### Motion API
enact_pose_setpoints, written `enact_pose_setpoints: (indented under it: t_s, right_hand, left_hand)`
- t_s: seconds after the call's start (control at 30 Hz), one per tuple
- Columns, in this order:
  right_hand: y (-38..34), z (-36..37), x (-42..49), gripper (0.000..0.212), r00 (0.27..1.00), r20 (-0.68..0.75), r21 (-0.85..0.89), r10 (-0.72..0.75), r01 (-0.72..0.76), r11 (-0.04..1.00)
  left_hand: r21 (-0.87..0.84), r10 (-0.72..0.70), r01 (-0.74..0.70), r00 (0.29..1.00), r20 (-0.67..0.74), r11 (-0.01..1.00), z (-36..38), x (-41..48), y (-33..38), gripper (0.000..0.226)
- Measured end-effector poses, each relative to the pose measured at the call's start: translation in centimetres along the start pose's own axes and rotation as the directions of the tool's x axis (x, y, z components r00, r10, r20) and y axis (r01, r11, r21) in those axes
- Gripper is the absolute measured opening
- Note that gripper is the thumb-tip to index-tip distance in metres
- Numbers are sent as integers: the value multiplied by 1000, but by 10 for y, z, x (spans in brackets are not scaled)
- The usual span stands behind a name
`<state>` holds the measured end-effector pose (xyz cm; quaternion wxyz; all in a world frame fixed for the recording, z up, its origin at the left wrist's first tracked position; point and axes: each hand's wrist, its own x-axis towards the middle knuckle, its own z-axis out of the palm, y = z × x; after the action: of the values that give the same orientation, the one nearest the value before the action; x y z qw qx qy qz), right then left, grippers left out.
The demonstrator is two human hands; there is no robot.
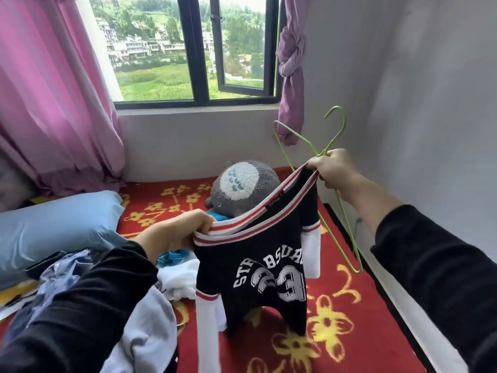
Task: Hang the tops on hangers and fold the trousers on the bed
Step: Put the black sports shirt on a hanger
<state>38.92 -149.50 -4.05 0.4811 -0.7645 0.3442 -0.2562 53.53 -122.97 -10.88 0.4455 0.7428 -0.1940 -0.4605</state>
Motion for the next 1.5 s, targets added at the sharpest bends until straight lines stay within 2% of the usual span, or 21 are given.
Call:
enact_pose_setpoints:
  t_s: [0.07, 0.13, 0.17, 0.2, 0.27, 0.33, 0.4, 0.5, 0.67, 0.8, 0.9, 1.03, 1.13, 1.27, 1.33, 1.4, 1.5]
  right_hand:
    - [5, -3, 1, 15, 1000, -20, -36, -12, 11, 999]
    - [12, -5, 1, 14, 1000, -25, -77, -9, 7, 997]
    - [16, -6, 1, 13, 1000, -28, -103, -5, 2, 995]
    - [20, -6, 0, 17, 1000, -26, -113, 2, -5, 994]
    - [26, -4, -4, 28, 999, 23, -70, 24, -22, 997]
    - [28, -2, -9, 32, 990, 126, 88, 57, -69, 994]
    - [25, 1, -14, 44, 982, 174, 247, 68, -110, 963]
    - [13, 7, -18, 49, 992, 114, 427, 58, -101, 898]
    - [-17, 17, -31, 45, 975, 220, 766, -35, -150, 625]
    - [-32, 30, -42, 41, 978, 192, 891, -86, -137, 433]
    - [-35, 46, -49, 44, 983, 149, 918, -107, -97, 384]
    - [-29, 63, -58, 45, 976, 153, 903, -152, -76, 423]
    - [-23, 76, -66, 47, 983, 141, 892, -121, -73, 447]
    - [-16, 89, -71, 49, 984, 145, 862, -101, -76, 502]
    - [-3, 95, -73, 50, 977, 183, 772, -105, -77, 630]
    - [14, 100, -73, 49, 970, 202, 630, -134, -24, 777]
    - [34, 92, -62, 48, 949, 215, 411, -232, 128, 903]
  left_hand:
    - [-61, -24, 29, 997, 80, 998, 4, -6, 4, 9]
    - [-5, 14, -13, 999, 39, 1000, 4, -9, 10, 7]
    - [40, 88, -86, 994, -58, 996, 3, -7, 12, 10]
    - [68, 197, -187, 961, -196, 980, 2, -4, 16, 10]
    - [41, 376, -399, 818, -436, 916, 3, 0, 24, 10]
    - [-66, 396, -505, 745, -536, 860, 7, 0, 34, 15]
    - [-105, 386, -516, 747, -541, 850, 12, -1, 44, 18]
    - [-57, 377, -472, 765, -522, 880, 20, -3, 52, 11]
    - [22, 366, -406, 799, -478, 914, 25, -9, 50, 19]
    - [24, 336, -372, 808, -484, 928, 21, -17, 52, 24]
    - [12, 326, -366, 813, -482, 931, 17, -26, 57, 25]
    - [-22, 314, -372, 813, -491, 928, 7, -38, 59, 19]
    - [-108, 279, -398, 787, -550, 911, -2, -43, 61, 10]
    - [-219, 226, -416, 783, -579, 882, -12, -50, 67, 15]
    - [-246, 226, -434, 781, -582, 867, -20, -53, 70, 15]
    - [-234, 225, -452, 750, -622, 861, -28, -54, 70, 11]
    - [-99, 245, -461, 628, -738, 882, -44, -57, 60, 17]
